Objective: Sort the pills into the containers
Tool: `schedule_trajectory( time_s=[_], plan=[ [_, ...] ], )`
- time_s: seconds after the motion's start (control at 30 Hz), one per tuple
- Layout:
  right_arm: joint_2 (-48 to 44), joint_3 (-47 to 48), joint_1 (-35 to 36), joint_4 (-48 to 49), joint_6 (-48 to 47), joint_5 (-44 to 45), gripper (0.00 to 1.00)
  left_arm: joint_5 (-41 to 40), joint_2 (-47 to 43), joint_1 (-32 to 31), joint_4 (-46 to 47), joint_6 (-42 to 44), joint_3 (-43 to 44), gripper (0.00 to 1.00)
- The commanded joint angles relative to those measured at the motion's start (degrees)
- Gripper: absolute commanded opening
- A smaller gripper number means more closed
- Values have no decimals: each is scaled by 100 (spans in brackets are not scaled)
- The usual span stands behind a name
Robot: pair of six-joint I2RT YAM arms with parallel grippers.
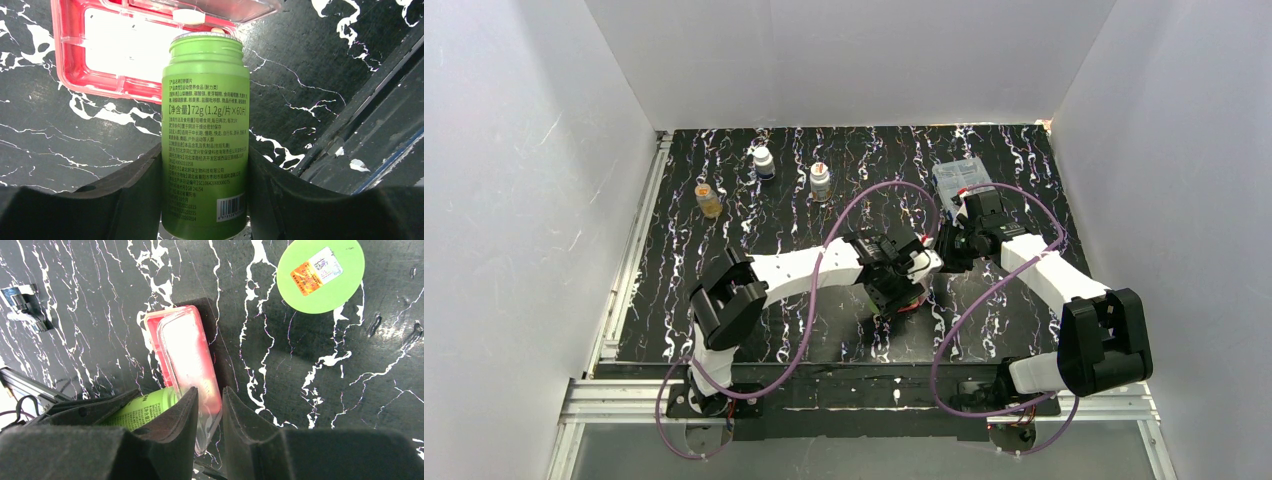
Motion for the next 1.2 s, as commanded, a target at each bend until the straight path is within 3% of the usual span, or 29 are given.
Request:
schedule_trajectory(
  time_s=[0.0,0.37,1.17],
  plan=[
    [-28,27,-35,155,-67,-15,31,-401,-170,-145,1,277,5,0],
    [-36,36,-35,146,-65,-14,31,-1248,-86,-408,42,518,11,0],
    [-30,35,-36,153,-68,-14,31,-1779,-170,-700,42,908,-100,0]
  ],
)
